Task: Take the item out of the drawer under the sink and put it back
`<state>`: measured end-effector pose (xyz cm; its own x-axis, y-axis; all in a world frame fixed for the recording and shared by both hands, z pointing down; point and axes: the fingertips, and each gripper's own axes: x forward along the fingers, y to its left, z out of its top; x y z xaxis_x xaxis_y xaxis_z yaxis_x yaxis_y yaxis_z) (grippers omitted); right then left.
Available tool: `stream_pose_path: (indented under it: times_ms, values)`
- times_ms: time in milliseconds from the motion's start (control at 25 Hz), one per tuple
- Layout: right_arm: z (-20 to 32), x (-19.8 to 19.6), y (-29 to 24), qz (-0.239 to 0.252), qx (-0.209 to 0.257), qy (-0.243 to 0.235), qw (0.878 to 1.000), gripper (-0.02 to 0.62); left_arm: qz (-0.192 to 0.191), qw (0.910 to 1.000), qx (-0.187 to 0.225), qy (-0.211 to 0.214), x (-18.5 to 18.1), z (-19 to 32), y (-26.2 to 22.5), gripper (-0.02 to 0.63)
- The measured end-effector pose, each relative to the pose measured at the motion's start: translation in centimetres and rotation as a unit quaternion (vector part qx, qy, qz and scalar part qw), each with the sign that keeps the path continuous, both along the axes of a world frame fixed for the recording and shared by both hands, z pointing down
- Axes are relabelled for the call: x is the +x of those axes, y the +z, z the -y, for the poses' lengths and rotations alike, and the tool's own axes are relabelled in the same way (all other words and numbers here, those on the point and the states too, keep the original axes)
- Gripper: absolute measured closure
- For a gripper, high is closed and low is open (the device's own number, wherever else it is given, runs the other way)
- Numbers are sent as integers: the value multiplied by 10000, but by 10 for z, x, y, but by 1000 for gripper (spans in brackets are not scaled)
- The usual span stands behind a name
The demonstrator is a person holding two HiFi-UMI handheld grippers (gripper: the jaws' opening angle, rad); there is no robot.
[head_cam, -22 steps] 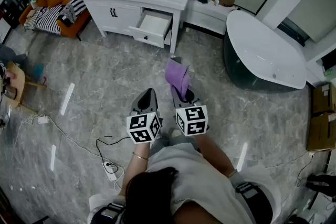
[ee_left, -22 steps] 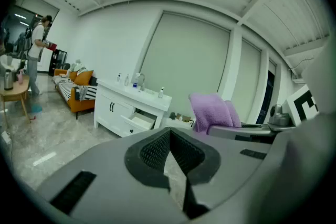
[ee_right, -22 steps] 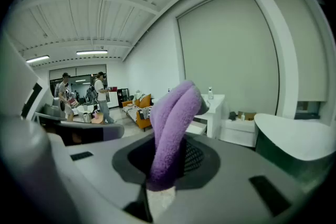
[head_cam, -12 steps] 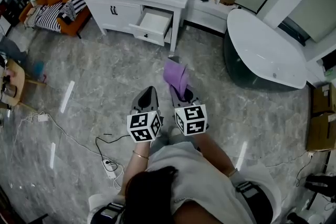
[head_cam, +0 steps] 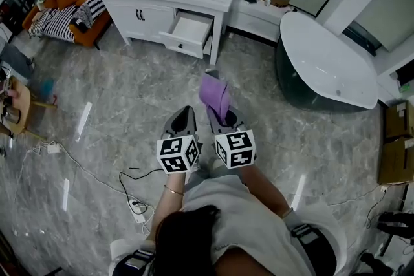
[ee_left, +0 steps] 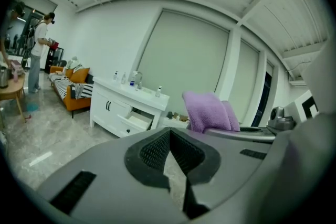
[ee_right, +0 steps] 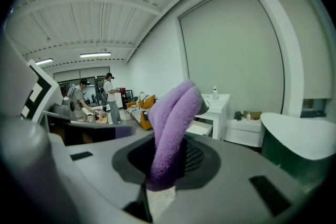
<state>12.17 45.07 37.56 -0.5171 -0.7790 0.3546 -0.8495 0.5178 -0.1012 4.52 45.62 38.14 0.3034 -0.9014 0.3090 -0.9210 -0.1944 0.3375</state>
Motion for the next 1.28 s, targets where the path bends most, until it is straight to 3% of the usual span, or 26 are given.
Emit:
stream_pose_path:
  times_ms: [160, 320, 760, 960, 1280]
  values:
    - [6, -6, -2, 5, 56, 65, 10000, 509, -27, 9999, 64, 116, -7, 7, -3, 603]
    - [15, -16, -4, 16, 107, 156, 9998, 509, 0, 9988, -162, 464, -14, 16, 6, 602]
    - [36, -46, -11, 133, 201, 444, 9987, 509, 56, 9982, 9, 589, -44, 34, -1, 602]
    - [41, -52, -5, 24, 132, 364, 9992, 509, 98, 9962, -274, 822, -45, 39, 12, 601]
    - [57, -53, 5, -42, 53, 305, 9995, 509, 129, 9975, -180, 667, -55, 55, 13, 601]
